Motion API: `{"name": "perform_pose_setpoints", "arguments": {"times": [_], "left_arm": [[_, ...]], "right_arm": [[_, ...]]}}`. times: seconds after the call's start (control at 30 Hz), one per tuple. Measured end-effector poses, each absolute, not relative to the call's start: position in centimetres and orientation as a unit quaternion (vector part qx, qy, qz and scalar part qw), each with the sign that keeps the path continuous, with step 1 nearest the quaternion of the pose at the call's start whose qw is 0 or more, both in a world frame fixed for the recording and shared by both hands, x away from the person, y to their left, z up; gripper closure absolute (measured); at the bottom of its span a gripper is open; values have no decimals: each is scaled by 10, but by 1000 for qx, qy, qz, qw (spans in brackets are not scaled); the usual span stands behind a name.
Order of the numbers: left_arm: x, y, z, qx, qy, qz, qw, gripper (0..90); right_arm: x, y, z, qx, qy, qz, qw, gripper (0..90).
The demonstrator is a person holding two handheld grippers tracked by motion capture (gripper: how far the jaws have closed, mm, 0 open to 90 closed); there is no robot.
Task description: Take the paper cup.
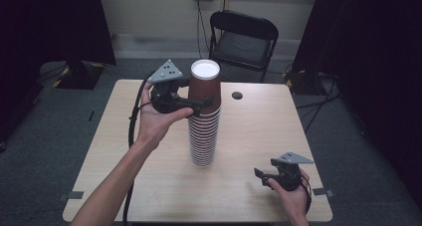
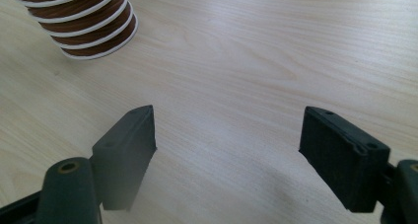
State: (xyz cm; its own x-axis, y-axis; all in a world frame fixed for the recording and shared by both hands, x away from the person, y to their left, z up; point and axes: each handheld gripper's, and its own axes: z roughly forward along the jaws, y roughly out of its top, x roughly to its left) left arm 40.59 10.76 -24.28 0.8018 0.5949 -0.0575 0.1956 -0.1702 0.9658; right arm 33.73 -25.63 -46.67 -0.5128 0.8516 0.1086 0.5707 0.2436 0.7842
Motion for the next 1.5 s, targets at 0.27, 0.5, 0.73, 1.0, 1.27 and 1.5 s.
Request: {"name": "perform_pose_setpoints", "arguments": {"times": [0.27, 0.5, 0.73, 1.0, 1.27, 1.5], "left_arm": [[423, 99, -252, 755, 268, 144, 581, 34], [426, 92, -257, 760, 278, 149, 569, 0], [423, 86, -261, 770, 264, 160, 559, 75], [422, 87, -260, 763, 265, 164, 566, 90], [420, 88, -256, 753, 261, 178, 577, 94], [419, 88, -250, 747, 263, 184, 582, 97]], "right_arm": [[338, -256, -469, 463, 771, 402, 172, 221], [338, -255, -469, 466, 772, 395, 175, 241], [339, -259, -469, 479, 766, 393, 173, 240], [339, -259, -470, 481, 765, 391, 175, 234], [339, -260, -470, 483, 763, 394, 170, 234], [339, -259, -471, 481, 765, 394, 169, 234]]}}
